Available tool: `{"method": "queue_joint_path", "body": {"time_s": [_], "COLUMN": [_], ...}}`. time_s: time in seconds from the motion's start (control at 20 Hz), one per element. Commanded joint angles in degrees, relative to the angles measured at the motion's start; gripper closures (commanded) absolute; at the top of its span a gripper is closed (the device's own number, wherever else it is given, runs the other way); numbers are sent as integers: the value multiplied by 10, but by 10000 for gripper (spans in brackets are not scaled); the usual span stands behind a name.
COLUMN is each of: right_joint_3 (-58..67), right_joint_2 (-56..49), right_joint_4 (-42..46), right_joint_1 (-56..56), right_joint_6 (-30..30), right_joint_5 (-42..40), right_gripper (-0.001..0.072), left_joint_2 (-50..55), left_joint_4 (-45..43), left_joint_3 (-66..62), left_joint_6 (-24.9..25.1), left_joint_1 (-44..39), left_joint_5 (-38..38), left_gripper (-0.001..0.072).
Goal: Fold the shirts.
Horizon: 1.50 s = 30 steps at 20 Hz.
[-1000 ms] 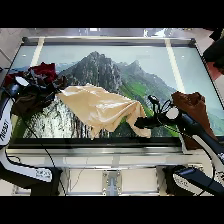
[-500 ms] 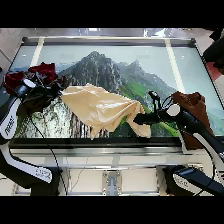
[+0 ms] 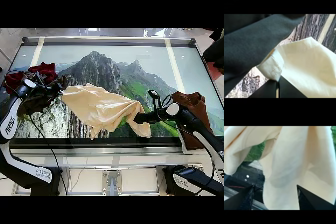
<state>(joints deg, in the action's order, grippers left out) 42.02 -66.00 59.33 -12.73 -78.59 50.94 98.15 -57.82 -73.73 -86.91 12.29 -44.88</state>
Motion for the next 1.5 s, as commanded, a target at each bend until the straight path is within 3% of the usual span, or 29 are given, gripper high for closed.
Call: {"method": "queue_joint_path", "body": {"time_s": [0.0, 0.25, 0.3, 0.35, 0.5, 0.75, 0.85, 1.0, 1.1, 1.3, 1.45], "right_joint_3": [1, 4, 5, 9, 59, 243, 319, 409, 449, 466, 459], "right_joint_2": [-22, -90, -98, -98, -64, 103, 179, 274, 313, 318, 260], "right_joint_4": [-10, -50, -54, -55, -22, 81, 91, 90, 89, 99, 192], "right_joint_1": [-1, -30, -39, -43, -43, -43, -43, -43, -43, -43, -43], "right_joint_6": [0, 0, 0, 0, 1, 0, -4, -16, -17, -16, -14], "right_joint_5": [-22, -68, -83, -87, -40, 184, 239, 237, 226, 241, 269], "right_gripper": [111, 151, 361, 704, 696, 696, 696, 696, 696, 696, 697], "left_joint_2": [0, 0, -1, -4, -58, -277, -384, -533, -612, -683, -644], "left_joint_4": [0, 0, 0, 0, 0, 0, 0, 0, 0, 1, 30], "left_joint_3": [0, 0, 0, 0, -1, -1, -1, -1, -1, -1, 5], "left_joint_6": [2, 2, 1, 2, 4, 51, 51, 60, 93, 99, 98], "left_joint_1": [0, 0, 0, 0, 17, 94, 129, 162, 164, 164, 163], "left_joint_5": [-3, -6, -12, -20, -23, -44, -44, -43, -38, -43, -201], "left_gripper": [695, 695, 695, 695, 695, 695, 696, 696, 697, 697, 697]}}
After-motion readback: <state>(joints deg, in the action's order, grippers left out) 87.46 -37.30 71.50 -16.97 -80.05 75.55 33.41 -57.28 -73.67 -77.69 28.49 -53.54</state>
